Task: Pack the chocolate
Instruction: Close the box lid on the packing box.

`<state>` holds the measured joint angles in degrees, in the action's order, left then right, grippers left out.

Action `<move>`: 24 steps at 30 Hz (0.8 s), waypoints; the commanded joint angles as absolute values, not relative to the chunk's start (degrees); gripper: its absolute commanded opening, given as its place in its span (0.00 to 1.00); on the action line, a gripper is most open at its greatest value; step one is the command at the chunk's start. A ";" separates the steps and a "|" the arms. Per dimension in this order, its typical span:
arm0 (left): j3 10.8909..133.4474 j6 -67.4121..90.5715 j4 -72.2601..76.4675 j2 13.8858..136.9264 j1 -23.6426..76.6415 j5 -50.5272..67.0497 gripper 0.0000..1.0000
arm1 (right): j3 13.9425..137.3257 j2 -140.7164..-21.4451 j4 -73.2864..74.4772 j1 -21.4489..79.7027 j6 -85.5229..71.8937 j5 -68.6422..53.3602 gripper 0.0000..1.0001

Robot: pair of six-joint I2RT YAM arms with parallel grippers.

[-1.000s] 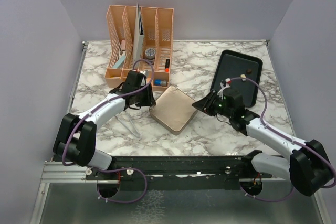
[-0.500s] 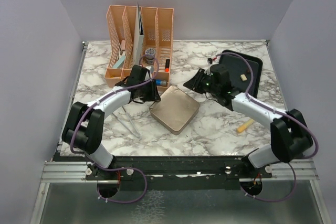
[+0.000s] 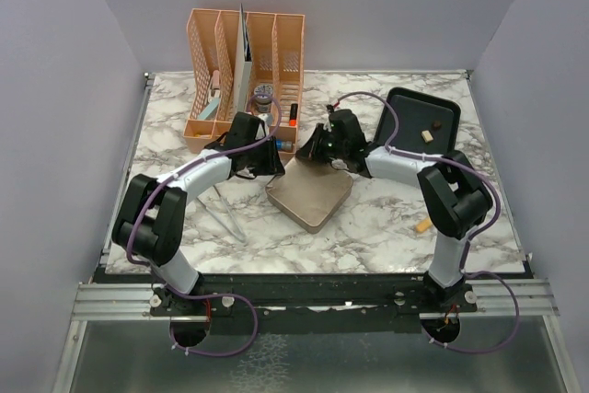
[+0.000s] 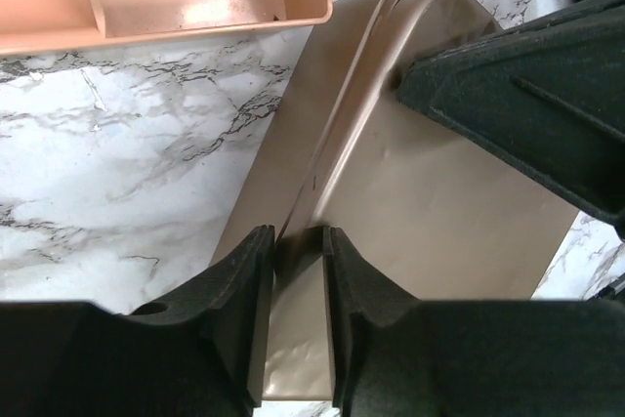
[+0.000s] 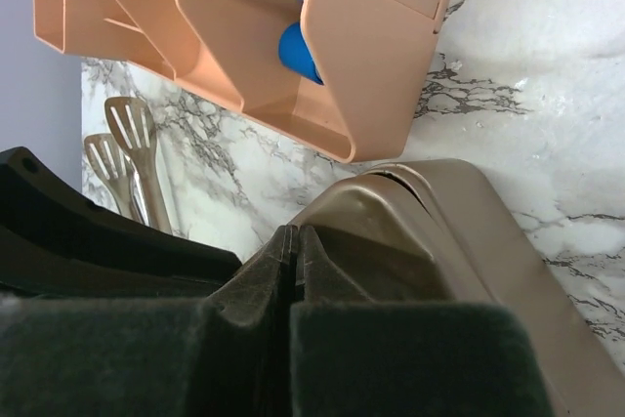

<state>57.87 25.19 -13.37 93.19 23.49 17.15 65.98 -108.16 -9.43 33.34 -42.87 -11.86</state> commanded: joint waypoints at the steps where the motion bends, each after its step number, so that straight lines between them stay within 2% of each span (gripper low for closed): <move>1: 59.53 23.65 -17.22 94.69 23.91 17.37 0.35 | 62.35 -110.19 -2.20 33.42 -41.79 -6.62 0.01; 5: 58.56 24.67 -18.43 92.99 23.97 20.46 0.35 | 63.72 -106.65 -0.18 33.40 -39.88 -8.26 0.02; 8: 55.24 26.83 -17.48 88.89 24.51 21.42 0.34 | 63.90 -101.72 2.61 33.40 -39.38 -9.58 0.10; 12: 50.23 30.44 -14.92 83.85 26.34 22.22 0.32 | 62.52 -94.20 5.88 33.41 -39.73 -10.26 0.28; 15: 46.09 34.35 -11.61 80.36 29.31 22.18 0.31 | 59.69 -87.86 8.88 33.41 -40.12 -8.80 0.36; 17: 43.30 37.41 -8.32 77.94 31.61 22.08 0.31 | 57.33 -83.41 11.16 33.38 -40.66 -5.78 0.40; 21: 39.44 44.36 -2.25 73.00 36.83 21.16 0.30 | 54.00 -74.95 17.24 33.33 -40.67 2.79 0.58; 24: 39.11 46.22 -1.83 70.40 41.56 17.43 0.32 | 51.42 -69.86 20.39 33.31 -41.29 7.14 0.65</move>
